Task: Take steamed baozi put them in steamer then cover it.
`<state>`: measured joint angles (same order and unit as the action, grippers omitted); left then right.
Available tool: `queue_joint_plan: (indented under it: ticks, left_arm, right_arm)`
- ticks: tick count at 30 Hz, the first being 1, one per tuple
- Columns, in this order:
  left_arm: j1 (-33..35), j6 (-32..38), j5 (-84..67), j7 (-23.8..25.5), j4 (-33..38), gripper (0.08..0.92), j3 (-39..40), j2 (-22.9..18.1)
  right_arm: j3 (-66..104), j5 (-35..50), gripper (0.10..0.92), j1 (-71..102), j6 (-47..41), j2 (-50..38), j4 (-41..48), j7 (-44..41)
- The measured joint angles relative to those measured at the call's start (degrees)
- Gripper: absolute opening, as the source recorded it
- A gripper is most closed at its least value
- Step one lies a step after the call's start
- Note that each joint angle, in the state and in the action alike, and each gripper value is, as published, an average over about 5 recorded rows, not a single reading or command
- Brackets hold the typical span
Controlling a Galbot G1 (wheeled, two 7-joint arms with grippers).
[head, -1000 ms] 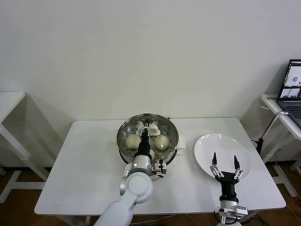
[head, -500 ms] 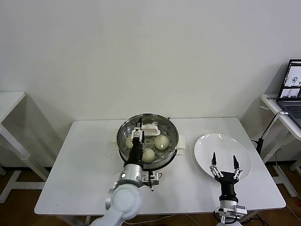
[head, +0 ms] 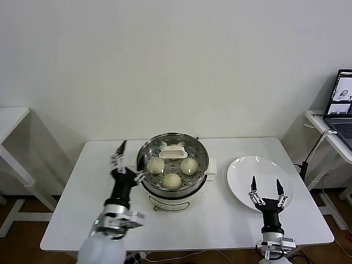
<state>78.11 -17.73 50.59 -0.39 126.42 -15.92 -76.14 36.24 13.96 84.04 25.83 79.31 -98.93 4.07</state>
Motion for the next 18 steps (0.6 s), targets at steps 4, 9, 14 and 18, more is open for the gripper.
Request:
queue_joint_plan:
  ticks: [4,9,14,18]
  left_arm:
    - [3.76,5.7,-12.28,-0.6,-0.64,0.823,-7.77,-1.15]
    - [7.45,11.12,-24.84,-0.54,-1.93,0.823,-15.24,-2.5]
    - [9.92,14.93,-31.51,-0.11,-3.1,0.823,-19.64,-3.54]
    - [11.52,17.14,-34.2,0.22,-3.71,0.823,-21.59,-4.06]
  right_arm:
    - [0.13,0.77,0.823,0.68,-2.73,-0.42,-2.78,-0.48]
    - [0.08,1.56,0.823,1.29,-6.3,-0.57,-6.61,-0.8]
    - [-0.11,2.04,0.823,1.82,-8.83,-0.66,-9.66,-1.03]
    - [-0.18,2.1,0.823,2.36,-10.19,-0.77,-11.44,-1.09]
